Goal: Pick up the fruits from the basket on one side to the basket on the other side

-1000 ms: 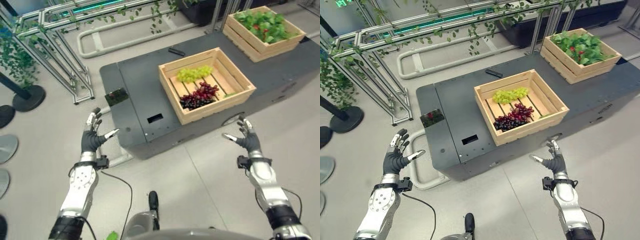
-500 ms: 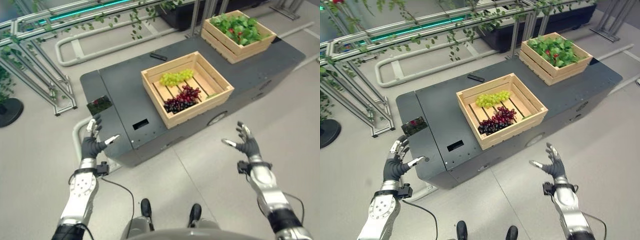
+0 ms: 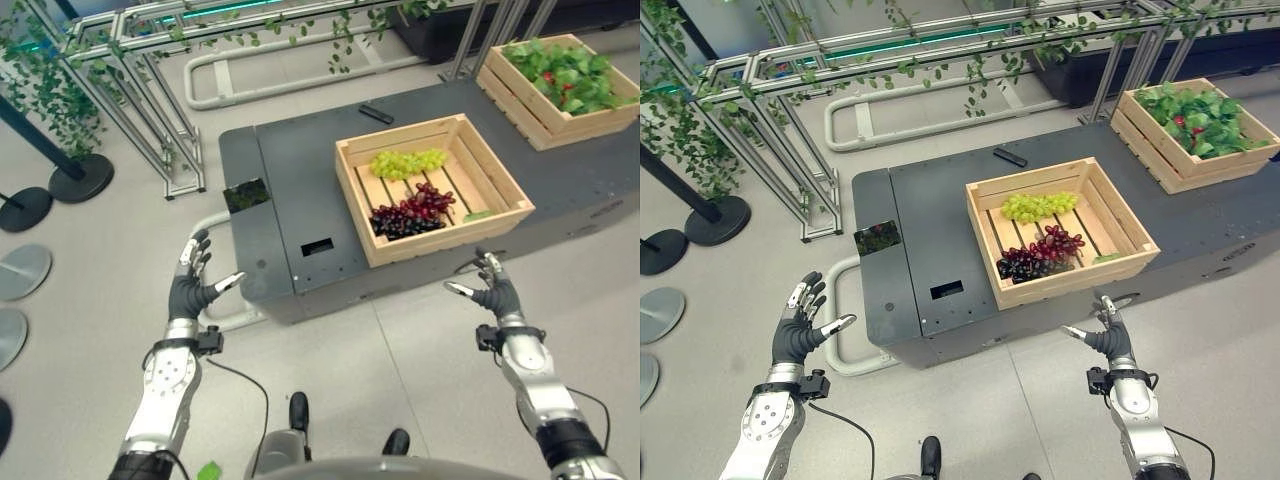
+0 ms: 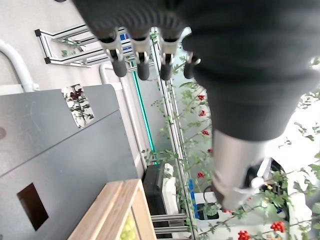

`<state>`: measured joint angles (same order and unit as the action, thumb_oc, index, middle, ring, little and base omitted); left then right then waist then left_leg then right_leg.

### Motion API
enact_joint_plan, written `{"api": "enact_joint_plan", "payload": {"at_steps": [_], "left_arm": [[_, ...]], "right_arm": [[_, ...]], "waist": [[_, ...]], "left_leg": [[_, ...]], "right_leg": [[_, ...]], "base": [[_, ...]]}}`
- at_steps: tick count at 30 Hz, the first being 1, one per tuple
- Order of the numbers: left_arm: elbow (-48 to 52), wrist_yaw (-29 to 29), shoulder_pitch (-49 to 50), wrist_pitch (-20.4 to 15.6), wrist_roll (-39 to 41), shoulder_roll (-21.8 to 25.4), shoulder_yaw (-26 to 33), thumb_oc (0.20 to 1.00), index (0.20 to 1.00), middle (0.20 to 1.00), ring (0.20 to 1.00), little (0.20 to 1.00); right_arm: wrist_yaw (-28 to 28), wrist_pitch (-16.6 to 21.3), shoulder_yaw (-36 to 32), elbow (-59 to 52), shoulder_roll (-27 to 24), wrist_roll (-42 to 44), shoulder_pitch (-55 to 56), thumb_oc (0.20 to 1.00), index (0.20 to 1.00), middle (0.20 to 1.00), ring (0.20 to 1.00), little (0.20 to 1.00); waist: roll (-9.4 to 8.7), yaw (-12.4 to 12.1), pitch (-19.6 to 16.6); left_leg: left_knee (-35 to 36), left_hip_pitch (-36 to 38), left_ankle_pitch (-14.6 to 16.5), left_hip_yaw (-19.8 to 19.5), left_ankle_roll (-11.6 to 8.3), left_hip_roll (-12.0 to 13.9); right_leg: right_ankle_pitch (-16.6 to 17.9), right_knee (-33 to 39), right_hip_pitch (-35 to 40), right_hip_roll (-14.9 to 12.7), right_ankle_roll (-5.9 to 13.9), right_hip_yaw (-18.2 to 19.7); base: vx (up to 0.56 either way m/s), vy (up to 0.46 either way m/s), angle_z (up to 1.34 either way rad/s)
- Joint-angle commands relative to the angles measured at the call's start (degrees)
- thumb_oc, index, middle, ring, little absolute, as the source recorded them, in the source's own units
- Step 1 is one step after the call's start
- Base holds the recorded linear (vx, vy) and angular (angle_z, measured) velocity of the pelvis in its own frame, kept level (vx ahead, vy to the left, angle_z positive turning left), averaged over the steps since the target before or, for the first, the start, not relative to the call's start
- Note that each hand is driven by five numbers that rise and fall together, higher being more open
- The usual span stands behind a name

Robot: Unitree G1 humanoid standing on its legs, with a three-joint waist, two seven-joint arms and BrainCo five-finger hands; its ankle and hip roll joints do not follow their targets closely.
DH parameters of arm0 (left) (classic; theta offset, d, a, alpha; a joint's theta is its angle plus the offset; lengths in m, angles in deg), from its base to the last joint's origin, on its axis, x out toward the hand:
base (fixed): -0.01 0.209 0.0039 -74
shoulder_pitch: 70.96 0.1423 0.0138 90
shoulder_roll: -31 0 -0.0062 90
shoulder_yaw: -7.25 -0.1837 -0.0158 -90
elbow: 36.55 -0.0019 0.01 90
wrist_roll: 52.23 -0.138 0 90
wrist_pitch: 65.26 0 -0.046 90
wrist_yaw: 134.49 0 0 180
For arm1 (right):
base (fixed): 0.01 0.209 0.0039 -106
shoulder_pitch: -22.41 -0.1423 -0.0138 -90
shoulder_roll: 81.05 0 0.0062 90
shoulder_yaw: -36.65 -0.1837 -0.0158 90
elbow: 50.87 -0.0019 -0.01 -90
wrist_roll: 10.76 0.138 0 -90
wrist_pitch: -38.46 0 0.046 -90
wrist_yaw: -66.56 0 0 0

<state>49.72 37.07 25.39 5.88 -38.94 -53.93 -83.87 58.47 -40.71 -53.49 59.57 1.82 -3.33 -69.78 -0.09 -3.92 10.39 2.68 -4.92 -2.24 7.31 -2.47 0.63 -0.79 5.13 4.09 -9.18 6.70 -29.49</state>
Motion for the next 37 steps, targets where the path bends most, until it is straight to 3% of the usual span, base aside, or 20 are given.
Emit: {"api": "enact_joint_plan", "payload": {"at_steps": [1, 16, 37], "left_arm": [[1.97, 0.49, -2.89, -2.06, 1.89, -0.27, 0.85, 1.0, 1.0, 1.0, 1.0, 1.0], [-10.34, 1.2, -0.58, -0.63, 2.22, -2.09, 0.29, 1.0, 1.0, 1.0, 1.0, 1.0], [-15.06, 2.92, 0.63, 0.06, 3.91, -2.97, -1.59, 1.0, 1.0, 1.0, 1.0, 1.0]], "right_arm": [[-0.92, 2.58, -2.17, -1.88, -1.9, 1.05, -1.67, 1.0, 1.0, 1.0, 1.0, 1.0], [0.0, 3.76, -1.38, -1.84, 0.65, 2.98, -1.53, 1.0, 1.0, 1.0, 1.0, 1.0], [0.19, 4.58, -0.21, -3.55, 0.63, 1.21, -1.4, 1.0, 1.0, 1.0, 1.0, 1.0]], "waist": [[-1.19, -0.36, -1.13], [-1.12, -0.87, -2.07], [-1.43, -1.32, -2.82]], "left_leg": [[-1.96, 4.7, 3.65, 0.83, -2.06, -0.44], [-2.05, 5.16, 4.13, 1.14, -2.02, -1.03], [-1.6, 5.89, 4.14, 0.94, -1.97, -1.12]], "right_leg": [[4.75, -0.74, -3.73, -2.05, 1.53, -0.17], [4.65, -0.2, -2.42, -2.52, 1.8, -0.83], [4.91, -0.13, -1.66, -2.88, 2.04, -1.23]], "base": [[0.02, -0.008, 0.09], [0.0, 0.001, 0.02], [0.0, 0.0, 0.0]]}}
